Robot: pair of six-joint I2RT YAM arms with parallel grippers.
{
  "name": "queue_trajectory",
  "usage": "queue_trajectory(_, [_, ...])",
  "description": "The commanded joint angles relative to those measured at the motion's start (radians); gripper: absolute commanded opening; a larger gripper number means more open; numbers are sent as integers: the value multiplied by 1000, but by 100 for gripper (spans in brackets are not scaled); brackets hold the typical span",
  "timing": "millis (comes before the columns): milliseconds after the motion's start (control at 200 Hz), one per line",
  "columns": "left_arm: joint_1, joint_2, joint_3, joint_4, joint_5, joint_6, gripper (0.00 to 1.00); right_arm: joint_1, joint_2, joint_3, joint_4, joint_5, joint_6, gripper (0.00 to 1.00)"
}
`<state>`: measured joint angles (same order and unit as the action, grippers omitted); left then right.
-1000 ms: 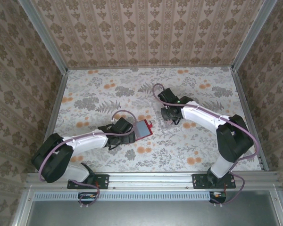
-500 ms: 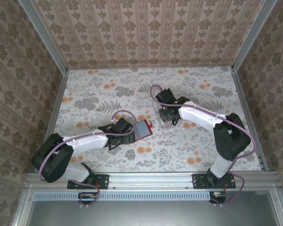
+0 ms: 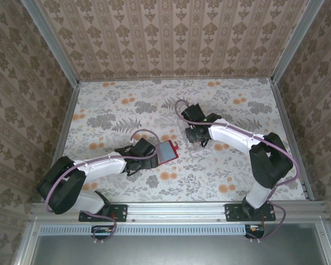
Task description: Put the credit cards into the card holder
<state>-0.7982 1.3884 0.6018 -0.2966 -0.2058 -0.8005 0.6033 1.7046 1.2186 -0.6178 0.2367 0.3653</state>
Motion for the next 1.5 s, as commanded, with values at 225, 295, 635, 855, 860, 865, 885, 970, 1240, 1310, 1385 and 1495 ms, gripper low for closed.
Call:
queue_trajectory(225, [1, 33, -37, 34, 3, -1, 100, 39, -2, 57, -88, 111, -38, 34])
queue_trajectory(295, [1, 34, -36, 35, 4, -2, 100, 41, 8, 62, -94, 122, -41, 34])
queue_trajectory(635, [1, 27, -37, 34, 5, -2, 100, 43, 70, 73, -102, 143, -52, 34])
queue_trajectory(855, [1, 25, -40, 32, 3, -4, 100, 44, 71, 75, -96, 120, -52, 32])
queue_trajectory(860, [1, 25, -40, 32, 3, -4, 100, 44, 70, 75, -96, 119, -51, 32])
queue_trajectory(865, [1, 25, -40, 33, 2, -3, 100, 45, 68, 75, -96, 119, -51, 32])
queue_trajectory(885, [1, 24, -41, 34, 3, -3, 100, 44, 65, 74, -97, 118, -49, 31])
queue_trajectory(970, [1, 25, -42, 34, 3, -4, 100, 44, 55, 75, -96, 108, -48, 27])
queue_trajectory(1240, [1, 24, -42, 34, 4, -4, 100, 40, 50, 76, -89, 70, -40, 15])
queue_trajectory(1310, [1, 21, -43, 33, 5, -4, 100, 36, 52, 76, -88, 55, -38, 10])
queue_trajectory(1385, [1, 17, -44, 29, 2, -4, 100, 32, 44, 76, -87, 39, -35, 6])
queue_trajectory(1495, [2, 11, -49, 20, -2, -4, 100, 30, 12, 80, -88, 19, -30, 1])
